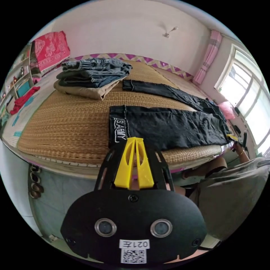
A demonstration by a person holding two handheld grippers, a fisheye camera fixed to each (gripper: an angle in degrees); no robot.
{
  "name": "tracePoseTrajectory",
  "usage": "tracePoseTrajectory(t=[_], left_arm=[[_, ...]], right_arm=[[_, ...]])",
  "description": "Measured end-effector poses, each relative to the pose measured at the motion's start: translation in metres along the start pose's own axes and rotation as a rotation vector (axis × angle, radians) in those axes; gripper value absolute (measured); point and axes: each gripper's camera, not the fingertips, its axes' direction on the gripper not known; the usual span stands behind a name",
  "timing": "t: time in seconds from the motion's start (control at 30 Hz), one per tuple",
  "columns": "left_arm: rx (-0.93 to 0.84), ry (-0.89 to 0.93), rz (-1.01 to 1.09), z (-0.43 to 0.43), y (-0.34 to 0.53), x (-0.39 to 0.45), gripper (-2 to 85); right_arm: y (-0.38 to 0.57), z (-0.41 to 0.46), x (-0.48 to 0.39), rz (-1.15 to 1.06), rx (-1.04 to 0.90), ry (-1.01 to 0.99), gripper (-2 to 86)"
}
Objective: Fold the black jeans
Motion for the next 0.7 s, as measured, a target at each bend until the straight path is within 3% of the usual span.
tracePoseTrajectory(t=[0.1,0.23,0.4,0.5,0.7], left_arm=[[0.073,0.076,-0.104,-0.010,0.017,-0.011,-0.9],[0.231,0.299,-0.261,-0.028,0.056,-0.012,-0.9],[0.265,0.258,-0.421,-0.039,0.099,-0.003,-0.4],[0.275,0.296,-0.508,-0.037,0.114,-0.010,2.6],[0.294,0.387,-0.617,-0.028,0.118,-0.039,5.7]], right_arm=[[0.013,-0.003,0.006,0.024,0.015,0.021,-0.5],[0.062,-0.041,0.051,0.371,0.148,-0.020,-0.1],[0.145,-0.081,0.092,0.739,0.200,0.002,4.4],[0.187,-0.083,0.119,0.922,0.215,-0.081,8.4],[0.235,-0.047,0.181,1.186,0.310,-0.374,8.4]])
